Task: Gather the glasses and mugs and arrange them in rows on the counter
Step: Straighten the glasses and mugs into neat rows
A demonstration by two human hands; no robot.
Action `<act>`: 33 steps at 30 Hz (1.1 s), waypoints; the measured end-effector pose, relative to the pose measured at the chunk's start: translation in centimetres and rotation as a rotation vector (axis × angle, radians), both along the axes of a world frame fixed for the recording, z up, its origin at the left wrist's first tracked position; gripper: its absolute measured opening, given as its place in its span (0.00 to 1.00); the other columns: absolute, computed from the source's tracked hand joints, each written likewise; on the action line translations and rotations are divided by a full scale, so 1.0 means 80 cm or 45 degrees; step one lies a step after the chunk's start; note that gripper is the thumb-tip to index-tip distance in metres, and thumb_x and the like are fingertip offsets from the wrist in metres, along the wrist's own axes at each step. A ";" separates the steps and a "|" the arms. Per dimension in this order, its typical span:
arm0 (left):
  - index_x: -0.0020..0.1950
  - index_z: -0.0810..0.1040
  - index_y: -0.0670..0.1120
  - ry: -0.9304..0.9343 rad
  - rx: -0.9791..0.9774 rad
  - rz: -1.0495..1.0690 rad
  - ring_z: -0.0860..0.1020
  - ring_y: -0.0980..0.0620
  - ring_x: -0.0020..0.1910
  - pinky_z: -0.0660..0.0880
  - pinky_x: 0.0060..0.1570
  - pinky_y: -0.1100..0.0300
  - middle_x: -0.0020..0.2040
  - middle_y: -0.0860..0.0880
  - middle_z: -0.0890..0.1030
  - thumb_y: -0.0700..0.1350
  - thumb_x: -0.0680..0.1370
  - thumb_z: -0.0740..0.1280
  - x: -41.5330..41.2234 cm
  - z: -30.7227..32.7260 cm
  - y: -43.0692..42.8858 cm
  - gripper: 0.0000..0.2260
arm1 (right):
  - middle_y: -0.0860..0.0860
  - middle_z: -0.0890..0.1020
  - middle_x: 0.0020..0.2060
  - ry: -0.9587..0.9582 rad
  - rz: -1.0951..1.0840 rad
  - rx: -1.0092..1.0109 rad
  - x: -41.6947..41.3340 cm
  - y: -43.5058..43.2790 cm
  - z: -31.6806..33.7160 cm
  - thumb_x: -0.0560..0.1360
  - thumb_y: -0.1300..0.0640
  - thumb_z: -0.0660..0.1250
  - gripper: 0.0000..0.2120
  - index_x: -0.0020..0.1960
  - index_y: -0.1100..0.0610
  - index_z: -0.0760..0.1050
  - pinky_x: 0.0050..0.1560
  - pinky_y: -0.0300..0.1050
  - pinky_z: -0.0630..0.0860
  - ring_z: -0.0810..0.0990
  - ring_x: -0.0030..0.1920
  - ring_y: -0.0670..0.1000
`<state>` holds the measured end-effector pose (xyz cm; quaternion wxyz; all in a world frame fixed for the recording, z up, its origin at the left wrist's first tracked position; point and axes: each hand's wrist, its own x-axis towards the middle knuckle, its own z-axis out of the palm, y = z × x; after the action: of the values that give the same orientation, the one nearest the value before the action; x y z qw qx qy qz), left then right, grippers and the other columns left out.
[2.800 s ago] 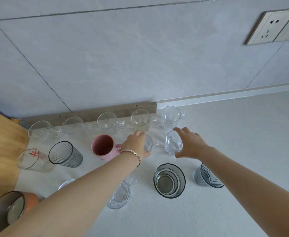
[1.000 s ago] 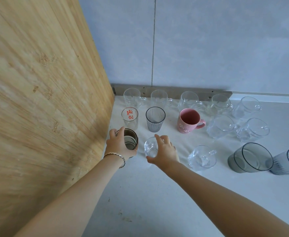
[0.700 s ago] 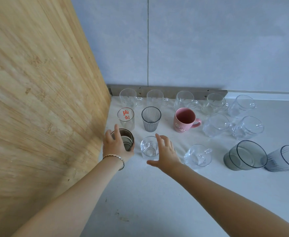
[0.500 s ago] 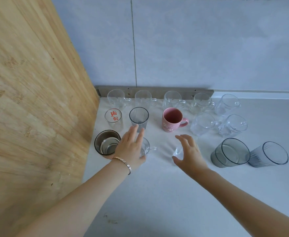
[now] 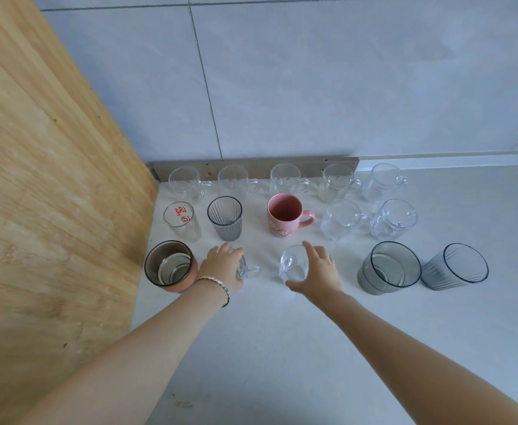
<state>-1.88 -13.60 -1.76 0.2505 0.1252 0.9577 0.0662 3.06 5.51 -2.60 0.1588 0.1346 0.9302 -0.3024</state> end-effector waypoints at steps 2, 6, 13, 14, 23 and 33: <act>0.70 0.65 0.46 -0.003 0.027 -0.005 0.64 0.42 0.69 0.67 0.68 0.49 0.70 0.44 0.65 0.45 0.72 0.68 -0.004 -0.001 0.000 0.28 | 0.52 0.63 0.70 -0.009 0.028 -0.001 -0.008 -0.007 0.000 0.69 0.52 0.74 0.45 0.77 0.54 0.51 0.67 0.44 0.66 0.62 0.70 0.54; 0.69 0.66 0.46 0.019 0.063 0.001 0.66 0.43 0.67 0.68 0.65 0.49 0.66 0.44 0.68 0.46 0.71 0.70 -0.010 -0.001 0.000 0.28 | 0.52 0.63 0.70 -0.031 0.080 0.031 -0.014 -0.009 0.000 0.69 0.51 0.74 0.45 0.77 0.53 0.51 0.66 0.45 0.68 0.62 0.70 0.54; 0.73 0.62 0.47 0.054 0.021 -0.039 0.63 0.44 0.71 0.66 0.69 0.50 0.72 0.44 0.64 0.47 0.73 0.68 -0.007 -0.003 -0.003 0.29 | 0.51 0.60 0.72 -0.022 0.137 0.041 -0.006 -0.006 0.000 0.69 0.47 0.74 0.50 0.78 0.53 0.44 0.69 0.46 0.66 0.60 0.71 0.53; 0.73 0.60 0.47 0.057 -0.008 -0.042 0.60 0.44 0.73 0.64 0.70 0.49 0.74 0.44 0.61 0.48 0.74 0.67 -0.005 -0.001 -0.002 0.30 | 0.51 0.58 0.73 -0.022 0.155 0.038 -0.002 -0.003 0.002 0.68 0.46 0.74 0.52 0.78 0.53 0.43 0.71 0.47 0.64 0.58 0.72 0.53; 0.73 0.61 0.45 0.304 0.174 -0.274 0.66 0.46 0.71 0.65 0.68 0.52 0.73 0.45 0.63 0.56 0.69 0.68 0.022 0.012 0.089 0.36 | 0.50 0.60 0.73 0.151 0.109 0.332 0.041 0.128 0.047 0.71 0.50 0.70 0.36 0.74 0.52 0.59 0.72 0.47 0.57 0.56 0.74 0.52; 0.73 0.59 0.45 0.084 0.160 0.048 0.66 0.44 0.68 0.70 0.64 0.50 0.69 0.46 0.68 0.47 0.72 0.68 0.018 0.009 0.151 0.32 | 0.53 0.66 0.68 -0.092 -0.161 0.095 0.042 0.181 0.038 0.63 0.45 0.76 0.51 0.76 0.53 0.50 0.63 0.51 0.73 0.71 0.67 0.55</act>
<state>-0.44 -1.52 -1.01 0.2090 0.1248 0.9616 0.1265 6.38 19.98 0.41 0.1677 0.2097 0.9241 -0.2720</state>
